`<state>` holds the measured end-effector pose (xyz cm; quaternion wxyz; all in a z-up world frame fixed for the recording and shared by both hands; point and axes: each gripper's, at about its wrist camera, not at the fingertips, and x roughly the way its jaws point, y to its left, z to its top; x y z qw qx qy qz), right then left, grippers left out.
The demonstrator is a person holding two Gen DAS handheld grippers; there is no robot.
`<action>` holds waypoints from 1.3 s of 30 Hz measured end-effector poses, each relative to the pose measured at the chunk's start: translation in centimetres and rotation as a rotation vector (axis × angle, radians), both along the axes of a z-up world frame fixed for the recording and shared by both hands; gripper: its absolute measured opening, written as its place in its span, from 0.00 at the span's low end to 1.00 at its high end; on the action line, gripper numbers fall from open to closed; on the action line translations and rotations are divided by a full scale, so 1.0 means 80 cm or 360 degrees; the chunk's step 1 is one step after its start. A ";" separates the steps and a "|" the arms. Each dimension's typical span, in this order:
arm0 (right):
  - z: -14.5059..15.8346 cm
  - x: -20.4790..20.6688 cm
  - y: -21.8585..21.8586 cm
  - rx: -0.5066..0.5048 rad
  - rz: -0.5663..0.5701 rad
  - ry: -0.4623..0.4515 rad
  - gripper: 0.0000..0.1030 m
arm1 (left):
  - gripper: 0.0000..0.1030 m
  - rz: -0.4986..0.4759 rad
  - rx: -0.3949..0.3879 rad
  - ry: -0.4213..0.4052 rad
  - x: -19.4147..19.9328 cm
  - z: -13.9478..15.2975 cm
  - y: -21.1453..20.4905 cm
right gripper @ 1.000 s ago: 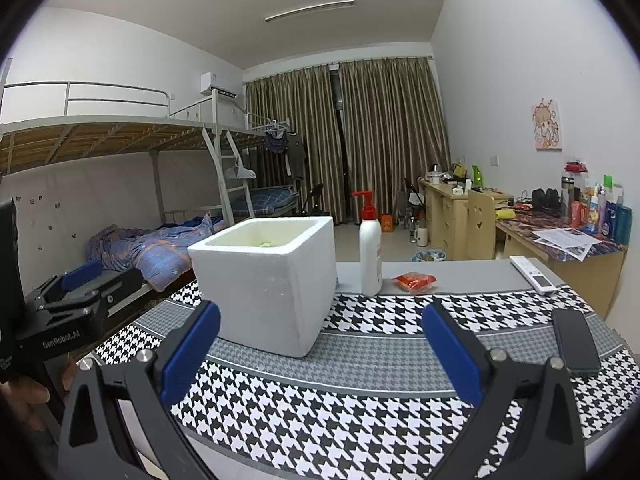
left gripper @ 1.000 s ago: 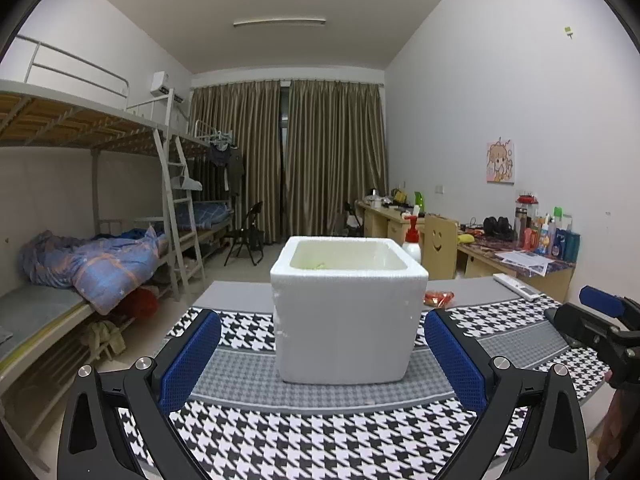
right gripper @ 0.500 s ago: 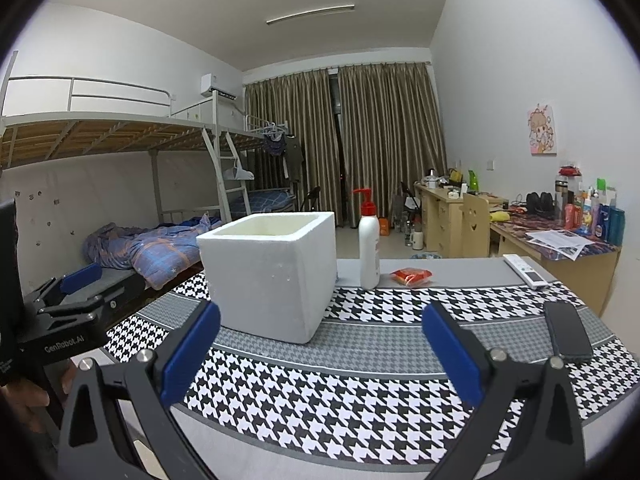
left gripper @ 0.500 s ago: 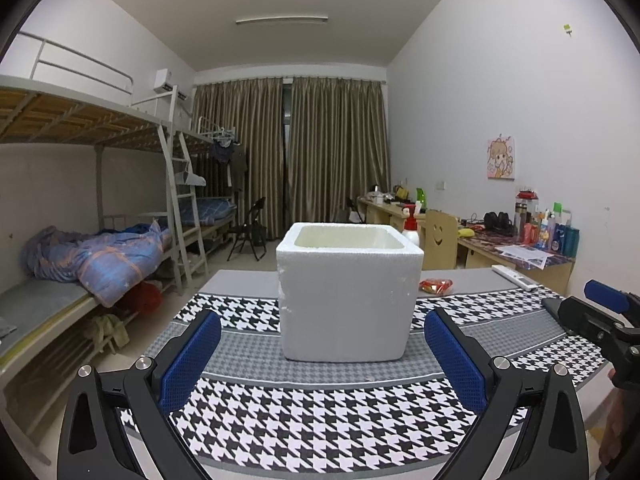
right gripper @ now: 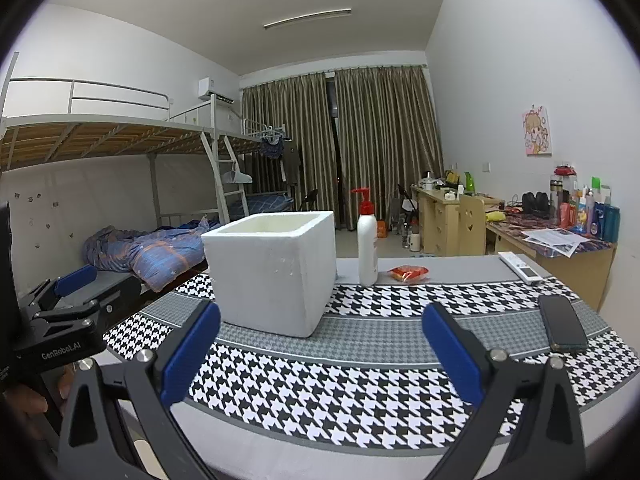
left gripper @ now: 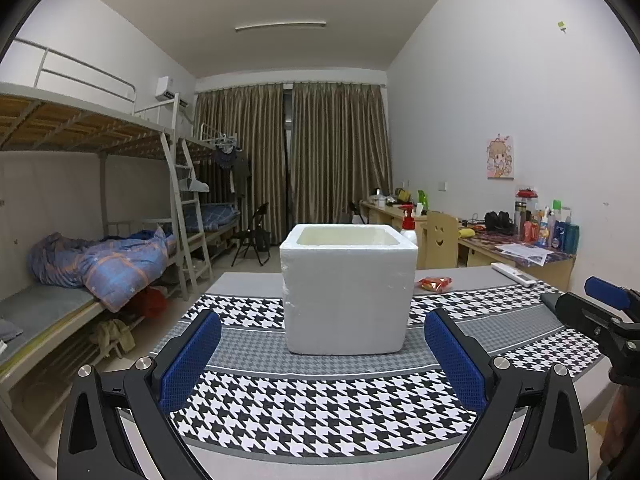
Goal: Organize soft objects
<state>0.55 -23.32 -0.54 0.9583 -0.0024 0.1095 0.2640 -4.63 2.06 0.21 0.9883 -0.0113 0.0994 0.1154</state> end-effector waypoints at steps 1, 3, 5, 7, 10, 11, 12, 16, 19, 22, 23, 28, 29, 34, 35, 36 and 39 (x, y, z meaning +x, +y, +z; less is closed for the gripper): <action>0.000 -0.002 -0.001 -0.0001 -0.0004 0.0000 0.99 | 0.99 -0.0001 0.0000 -0.0003 -0.002 0.000 -0.001; 0.000 -0.006 -0.002 0.0002 -0.0007 -0.0004 0.99 | 0.99 -0.0003 0.0005 -0.0009 -0.006 0.000 -0.003; 0.000 -0.011 -0.002 0.0000 -0.0017 -0.0011 0.99 | 0.99 -0.0002 0.0009 -0.0015 -0.009 0.000 -0.004; 0.000 -0.016 -0.003 -0.0005 -0.0023 -0.0015 0.99 | 0.99 -0.0001 0.0012 -0.0027 -0.014 0.000 -0.004; 0.000 -0.022 -0.006 -0.0006 -0.0035 -0.0022 0.99 | 0.99 0.0004 0.0023 -0.0038 -0.019 0.002 -0.007; -0.001 -0.023 -0.008 -0.0002 -0.0036 -0.0020 0.99 | 0.99 -0.0002 0.0024 -0.0039 -0.021 0.002 -0.008; -0.002 -0.025 -0.008 -0.0002 -0.0038 -0.0018 0.99 | 0.99 -0.0008 0.0027 -0.0040 -0.023 0.002 -0.009; -0.004 -0.031 -0.007 -0.0017 -0.0037 -0.0023 0.99 | 0.99 -0.0015 0.0036 -0.0040 -0.030 0.002 -0.012; -0.004 -0.037 -0.007 -0.0020 -0.0035 -0.0033 0.99 | 0.99 -0.0017 0.0033 -0.0046 -0.033 0.002 -0.014; -0.002 -0.040 -0.009 -0.0013 -0.0033 -0.0044 0.99 | 0.99 -0.0024 0.0040 -0.0040 -0.035 0.002 -0.017; -0.001 -0.041 -0.009 -0.0013 -0.0035 -0.0046 0.99 | 0.99 -0.0026 0.0042 -0.0038 -0.035 0.002 -0.019; 0.000 -0.043 -0.008 -0.0020 -0.0034 -0.0055 0.99 | 0.99 -0.0016 0.0041 -0.0038 -0.036 0.003 -0.017; -0.001 -0.043 -0.008 -0.0020 -0.0033 -0.0053 0.99 | 0.99 -0.0014 0.0040 -0.0037 -0.036 0.003 -0.017; -0.004 -0.040 -0.007 -0.0021 -0.0034 -0.0038 0.99 | 0.99 -0.0018 0.0034 -0.0020 -0.033 0.000 -0.017; -0.004 -0.039 -0.007 -0.0022 -0.0035 -0.0036 0.99 | 0.99 -0.0020 0.0032 -0.0019 -0.033 -0.001 -0.016; -0.004 -0.039 -0.006 -0.0026 -0.0034 -0.0036 0.99 | 0.99 -0.0023 0.0030 -0.0018 -0.033 -0.001 -0.015; -0.004 -0.039 -0.005 -0.0032 -0.0034 -0.0034 0.99 | 0.99 -0.0027 0.0031 -0.0011 -0.033 -0.002 -0.015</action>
